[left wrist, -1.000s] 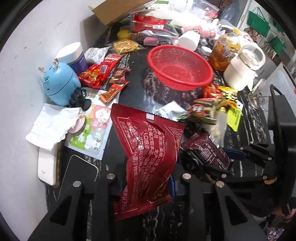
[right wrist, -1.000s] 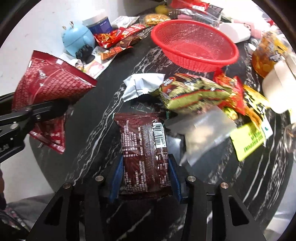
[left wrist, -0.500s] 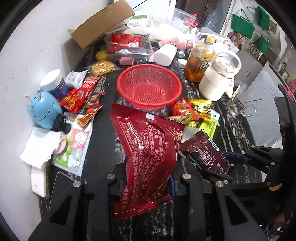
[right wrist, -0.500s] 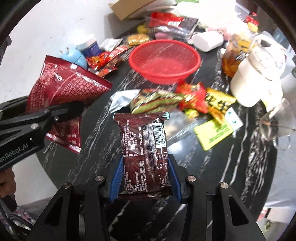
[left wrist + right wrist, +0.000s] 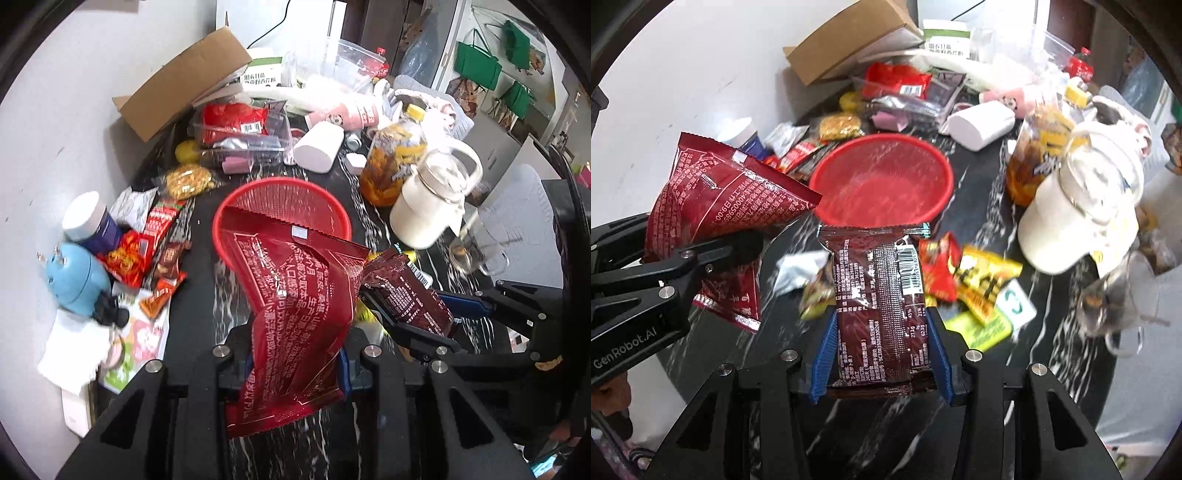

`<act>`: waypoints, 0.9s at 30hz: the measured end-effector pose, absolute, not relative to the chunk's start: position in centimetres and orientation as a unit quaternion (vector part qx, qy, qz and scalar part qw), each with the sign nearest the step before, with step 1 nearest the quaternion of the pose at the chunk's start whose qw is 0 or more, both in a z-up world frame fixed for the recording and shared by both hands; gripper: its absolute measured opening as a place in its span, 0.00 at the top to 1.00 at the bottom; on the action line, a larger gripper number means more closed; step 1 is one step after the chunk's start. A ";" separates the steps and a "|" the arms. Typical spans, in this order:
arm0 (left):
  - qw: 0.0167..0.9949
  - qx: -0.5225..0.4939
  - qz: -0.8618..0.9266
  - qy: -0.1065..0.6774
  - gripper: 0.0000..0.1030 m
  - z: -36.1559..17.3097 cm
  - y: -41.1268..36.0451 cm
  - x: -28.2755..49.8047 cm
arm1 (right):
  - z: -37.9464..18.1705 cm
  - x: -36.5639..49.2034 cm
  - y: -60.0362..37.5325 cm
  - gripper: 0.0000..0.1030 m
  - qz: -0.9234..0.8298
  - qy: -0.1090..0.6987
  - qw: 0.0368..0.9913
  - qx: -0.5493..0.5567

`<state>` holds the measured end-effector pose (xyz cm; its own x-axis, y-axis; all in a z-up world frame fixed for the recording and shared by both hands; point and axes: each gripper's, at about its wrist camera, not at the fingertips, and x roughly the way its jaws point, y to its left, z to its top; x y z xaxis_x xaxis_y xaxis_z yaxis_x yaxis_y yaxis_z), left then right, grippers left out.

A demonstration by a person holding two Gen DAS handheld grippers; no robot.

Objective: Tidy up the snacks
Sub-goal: 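Drop the chocolate bar into the red basket with the right gripper while the left drops the red bag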

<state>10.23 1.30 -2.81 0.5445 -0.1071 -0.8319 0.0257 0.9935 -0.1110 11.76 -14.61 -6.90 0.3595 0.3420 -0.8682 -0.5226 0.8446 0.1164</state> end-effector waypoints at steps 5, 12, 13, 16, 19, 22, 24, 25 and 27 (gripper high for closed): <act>0.879 -0.040 -0.031 0.474 0.69 -3.1 1.8 13.5 | -7.1 15.3 -14.2 0.56 0.263 0.494 0.824 -0.091; 0.872 -0.038 -0.017 0.488 0.69 -5.2 3.0 18.4 | -8.1 20.0 -12.7 0.56 0.265 0.491 0.825 -0.095; 0.870 -0.038 -0.016 0.491 0.69 -5.5 3.2 19.0 | -8.3 20.8 -12.5 0.56 0.265 0.492 0.824 -0.094; 0.865 -0.038 -0.009 0.500 0.69 -6.8 3.8 20.9 | -9.1 22.6 -11.7 0.56 0.268 0.495 0.822 -0.093; 0.860 -0.038 -0.004 0.509 0.69 -7.9 4.2 22.3 | -10.0 24.1 -10.9 0.56 0.269 0.499 0.819 -0.092; 0.853 -0.041 -0.003 0.521 0.69 -9.1 4.6 23.9 | -10.9 25.3 -10.1 0.56 0.271 0.503 0.816 -0.092; 0.849 -0.040 -0.003 0.526 0.68 -9.8 4.8 24.6 | -11.5 26.1 -9.7 0.56 0.271 0.506 0.814 -0.091; 0.847 -0.039 -0.001 0.530 0.68 -10.2 4.9 24.9 | -11.9 26.5 -9.6 0.56 0.272 0.508 0.812 -0.090; 0.843 -0.037 0.003 0.537 0.68 -10.8 5.0 25.6 | -12.5 27.1 -9.3 0.56 0.271 0.512 0.810 -0.089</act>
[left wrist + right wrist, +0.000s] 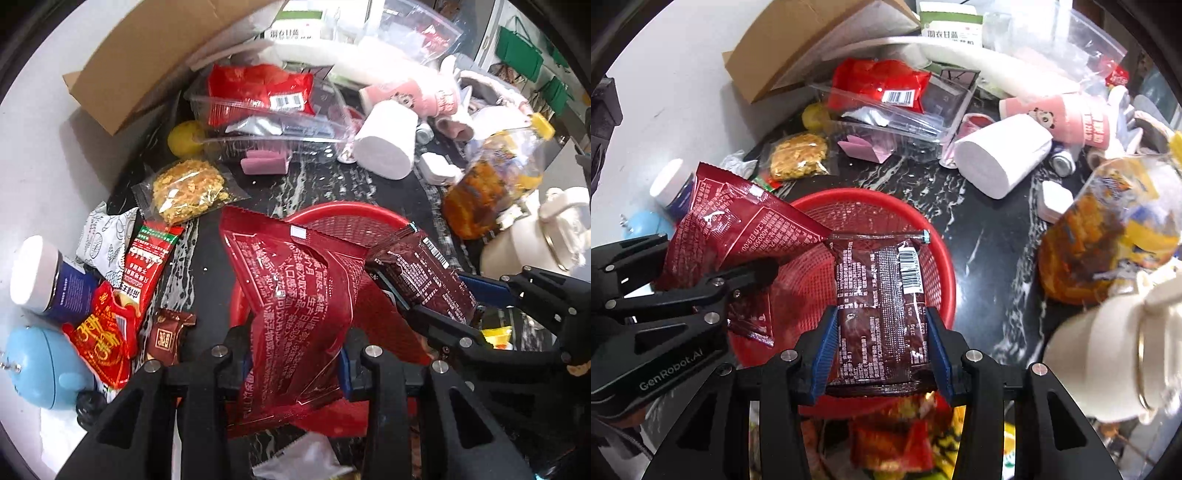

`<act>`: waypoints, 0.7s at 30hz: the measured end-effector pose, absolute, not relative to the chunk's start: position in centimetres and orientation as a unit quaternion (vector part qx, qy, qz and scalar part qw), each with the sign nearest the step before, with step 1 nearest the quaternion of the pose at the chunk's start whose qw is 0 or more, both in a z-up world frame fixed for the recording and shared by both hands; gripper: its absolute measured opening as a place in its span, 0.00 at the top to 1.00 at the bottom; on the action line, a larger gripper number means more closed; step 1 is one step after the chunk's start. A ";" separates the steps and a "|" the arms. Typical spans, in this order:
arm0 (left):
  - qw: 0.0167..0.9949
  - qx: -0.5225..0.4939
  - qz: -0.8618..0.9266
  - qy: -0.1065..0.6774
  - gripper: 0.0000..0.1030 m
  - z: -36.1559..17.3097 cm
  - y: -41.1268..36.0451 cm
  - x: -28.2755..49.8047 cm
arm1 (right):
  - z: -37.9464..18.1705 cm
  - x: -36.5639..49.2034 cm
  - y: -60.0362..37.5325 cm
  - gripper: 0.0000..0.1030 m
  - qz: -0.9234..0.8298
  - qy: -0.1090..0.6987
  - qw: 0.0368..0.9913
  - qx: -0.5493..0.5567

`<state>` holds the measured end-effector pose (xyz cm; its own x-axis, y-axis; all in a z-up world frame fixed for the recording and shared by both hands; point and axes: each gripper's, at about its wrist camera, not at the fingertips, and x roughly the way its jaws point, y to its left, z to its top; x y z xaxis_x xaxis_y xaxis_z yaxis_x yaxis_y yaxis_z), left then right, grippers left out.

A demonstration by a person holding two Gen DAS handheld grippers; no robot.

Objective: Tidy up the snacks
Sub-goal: 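Drop the chocolate bar into the red basket with the right gripper while the left drops the red bag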

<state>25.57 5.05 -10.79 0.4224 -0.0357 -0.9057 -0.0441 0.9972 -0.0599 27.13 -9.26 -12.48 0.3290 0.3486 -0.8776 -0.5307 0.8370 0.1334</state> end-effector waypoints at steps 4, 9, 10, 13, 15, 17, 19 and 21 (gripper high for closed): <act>0.833 -0.044 0.003 0.551 0.68 -11.9 5.5 26.5 | -13.4 28.2 -8.6 0.55 0.274 0.515 0.807 -0.087; 0.824 -0.035 0.016 0.565 0.67 -12.7 5.5 27.0 | -14.0 28.7 -8.1 0.53 0.268 0.522 0.805 -0.088; 0.822 -0.039 0.017 0.568 0.67 -12.9 5.7 27.1 | -14.1 28.8 -8.1 0.53 0.266 0.524 0.804 -0.088; 0.818 -0.045 0.022 0.573 0.65 -12.8 5.8 27.1 | -14.1 28.8 -8.4 0.44 0.257 0.529 0.804 -0.083; 0.816 -0.043 0.023 0.576 0.65 -12.7 5.6 27.1 | -14.0 28.8 -8.6 0.44 0.259 0.531 0.803 -0.076; 0.815 -0.041 0.026 0.577 0.64 -12.5 5.5 27.0 | -13.9 28.7 -8.8 0.44 0.258 0.534 0.802 -0.072; 0.817 -0.037 0.030 0.574 0.62 -12.1 5.4 26.9 | -13.7 28.6 -9.0 0.44 0.256 0.537 0.801 -0.068; 0.821 -0.035 0.033 0.569 0.60 -11.5 5.4 26.6 | -13.3 28.4 -9.2 0.41 0.253 0.537 0.802 -0.065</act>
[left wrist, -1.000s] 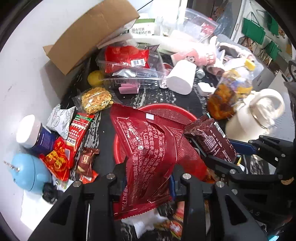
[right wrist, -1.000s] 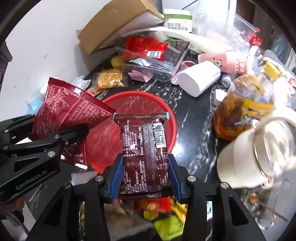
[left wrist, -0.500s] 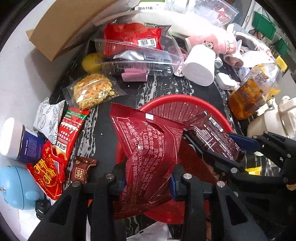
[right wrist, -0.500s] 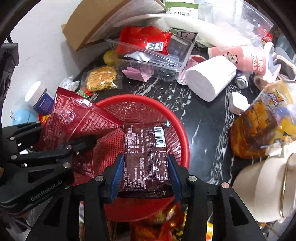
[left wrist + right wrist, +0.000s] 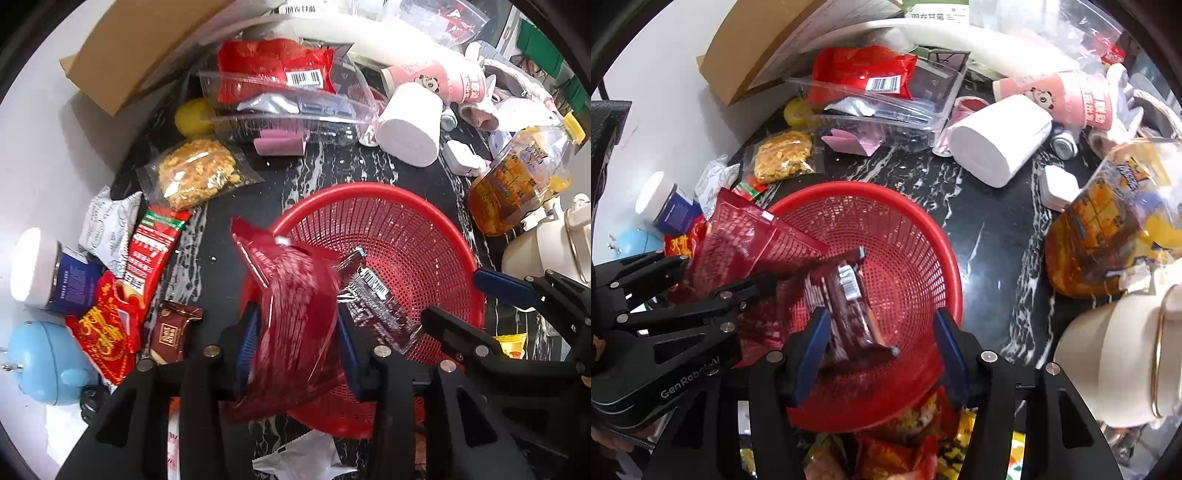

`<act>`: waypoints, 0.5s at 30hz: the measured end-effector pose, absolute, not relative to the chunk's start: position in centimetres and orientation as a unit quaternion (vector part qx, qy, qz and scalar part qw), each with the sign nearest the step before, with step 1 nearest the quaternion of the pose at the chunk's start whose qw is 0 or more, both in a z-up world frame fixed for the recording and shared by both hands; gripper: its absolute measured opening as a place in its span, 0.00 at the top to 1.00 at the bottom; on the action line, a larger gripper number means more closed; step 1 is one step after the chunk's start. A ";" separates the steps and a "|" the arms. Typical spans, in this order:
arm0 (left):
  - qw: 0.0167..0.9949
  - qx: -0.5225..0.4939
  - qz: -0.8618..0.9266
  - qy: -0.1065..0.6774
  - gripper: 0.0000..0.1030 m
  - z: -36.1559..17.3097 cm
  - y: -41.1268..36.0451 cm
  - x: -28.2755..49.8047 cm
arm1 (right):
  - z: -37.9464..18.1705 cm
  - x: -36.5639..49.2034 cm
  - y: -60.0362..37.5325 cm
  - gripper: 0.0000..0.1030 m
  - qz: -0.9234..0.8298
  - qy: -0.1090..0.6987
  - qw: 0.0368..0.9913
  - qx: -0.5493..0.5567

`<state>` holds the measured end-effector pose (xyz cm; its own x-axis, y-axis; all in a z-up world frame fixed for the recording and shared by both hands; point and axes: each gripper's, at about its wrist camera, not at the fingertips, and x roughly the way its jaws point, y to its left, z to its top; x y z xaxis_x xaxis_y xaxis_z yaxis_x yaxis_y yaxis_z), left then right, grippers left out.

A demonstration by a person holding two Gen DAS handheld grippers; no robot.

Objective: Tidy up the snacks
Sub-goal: 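Drop the chocolate bar into the red basket with the right gripper while the left drops the red bag, then withdraw both open grippers up and away from the red basket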

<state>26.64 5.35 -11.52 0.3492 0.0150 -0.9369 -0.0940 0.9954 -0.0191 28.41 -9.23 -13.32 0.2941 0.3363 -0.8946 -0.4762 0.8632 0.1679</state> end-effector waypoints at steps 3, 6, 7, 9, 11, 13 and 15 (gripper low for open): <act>0.831 -0.029 0.045 0.553 0.55 -10.3 5.5 26.2 | -12.5 28.2 -9.6 0.29 0.240 0.529 0.811 -0.069; 0.839 -0.028 0.046 0.542 0.47 -9.0 5.5 25.7 | -11.4 27.8 -10.0 0.29 0.244 0.518 0.817 -0.066; 0.841 -0.027 0.045 0.539 0.47 -8.5 5.5 25.5 | -11.0 27.6 -10.1 0.29 0.243 0.515 0.819 -0.067; 0.846 -0.024 0.045 0.531 0.47 -7.6 5.4 25.1 | -10.2 27.3 -10.2 0.29 0.243 0.509 0.823 -0.072; 0.850 -0.018 0.045 0.524 0.47 -6.7 5.2 24.8 | -9.4 26.8 -10.4 0.29 0.243 0.501 0.827 -0.076; 0.854 -0.015 0.041 0.518 0.47 -5.8 5.0 24.3 | -8.6 26.4 -10.5 0.29 0.243 0.494 0.831 -0.078; 0.859 -0.015 0.037 0.511 0.47 -4.8 4.9 23.8 | -7.9 26.0 -10.5 0.29 0.242 0.488 0.835 -0.079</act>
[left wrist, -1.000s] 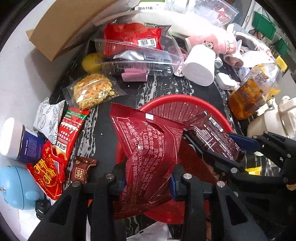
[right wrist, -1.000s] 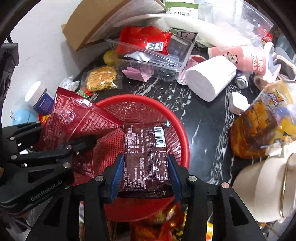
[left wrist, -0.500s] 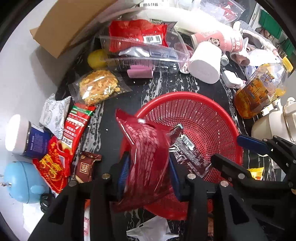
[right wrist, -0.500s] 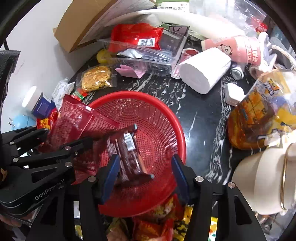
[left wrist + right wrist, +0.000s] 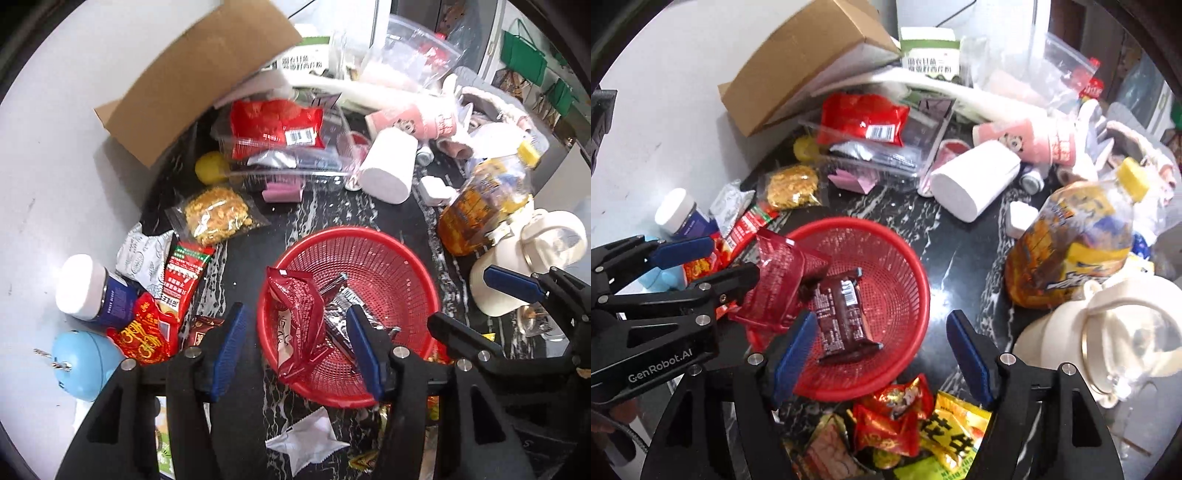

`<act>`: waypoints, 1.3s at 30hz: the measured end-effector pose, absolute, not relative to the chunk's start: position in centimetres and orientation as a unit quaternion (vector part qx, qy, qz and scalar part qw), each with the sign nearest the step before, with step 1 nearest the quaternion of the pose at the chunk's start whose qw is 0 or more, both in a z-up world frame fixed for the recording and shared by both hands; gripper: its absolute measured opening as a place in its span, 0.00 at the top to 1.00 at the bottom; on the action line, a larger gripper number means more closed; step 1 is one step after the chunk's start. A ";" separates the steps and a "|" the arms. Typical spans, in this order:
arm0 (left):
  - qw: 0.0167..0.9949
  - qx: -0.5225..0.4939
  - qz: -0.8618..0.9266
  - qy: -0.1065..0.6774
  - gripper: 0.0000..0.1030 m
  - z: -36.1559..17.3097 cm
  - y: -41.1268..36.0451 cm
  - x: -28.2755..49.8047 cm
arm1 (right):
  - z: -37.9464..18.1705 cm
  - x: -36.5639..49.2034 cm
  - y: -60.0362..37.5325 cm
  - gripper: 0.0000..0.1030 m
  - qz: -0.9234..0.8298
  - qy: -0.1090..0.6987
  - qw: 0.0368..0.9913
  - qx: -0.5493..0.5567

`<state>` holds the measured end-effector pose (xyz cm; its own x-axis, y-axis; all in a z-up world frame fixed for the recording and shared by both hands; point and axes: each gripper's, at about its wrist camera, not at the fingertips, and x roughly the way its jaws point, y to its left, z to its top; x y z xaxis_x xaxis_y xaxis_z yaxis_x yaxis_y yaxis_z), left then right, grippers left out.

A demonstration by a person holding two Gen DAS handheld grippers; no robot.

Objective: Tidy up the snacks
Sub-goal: 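Withdraw both open grippers up and away from the red basket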

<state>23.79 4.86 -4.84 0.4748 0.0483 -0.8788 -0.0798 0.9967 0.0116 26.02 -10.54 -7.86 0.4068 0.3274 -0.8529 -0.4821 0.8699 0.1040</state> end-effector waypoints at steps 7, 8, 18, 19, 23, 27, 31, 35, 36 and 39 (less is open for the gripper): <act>0.880 -0.002 0.038 0.474 0.47 -1.4 3.9 21.1 | -4.7 23.8 -11.7 0.29 0.235 0.460 0.852 -0.082; 0.882 -0.001 0.036 0.469 0.47 -1.0 3.7 20.6 | -4.4 23.5 -11.9 0.29 0.234 0.458 0.854 -0.082; 0.893 -0.001 0.018 0.450 0.47 2.1 2.0 16.2 | -1.5 19.9 -14.4 0.25 0.210 0.436 0.872 -0.072; 0.894 0.001 0.018 0.449 0.47 2.2 1.9 15.8 | -1.3 19.5 -14.7 0.25 0.208 0.434 0.873 -0.072; 0.893 0.003 0.015 0.449 0.47 2.7 1.4 14.1 | -0.7 17.8 -15.8 0.25 0.201 0.432 0.877 -0.065; 0.891 0.001 0.006 0.455 0.47 2.4 0.9 12.5 | -0.6 16.2 -16.8 0.23 0.196 0.433 0.878 -0.060; 0.884 0.004 -0.001 0.467 0.47 1.6 0.2 11.1 | -1.2 14.3 -17.6 0.23 0.189 0.439 0.876 -0.064; 0.879 0.006 -0.010 0.477 0.47 0.6 -0.3 9.8 | -2.5 12.9 -18.2 0.23 0.185 0.454 0.870 -0.062; 0.877 0.008 -0.012 0.480 0.47 0.4 -0.5 9.6 | -2.8 12.6 -18.3 0.23 0.185 0.458 0.867 -0.062; 0.873 0.012 -0.019 0.487 0.47 -0.3 -0.9 8.8 | -3.9 11.7 -18.6 0.23 0.183 0.470 0.861 -0.061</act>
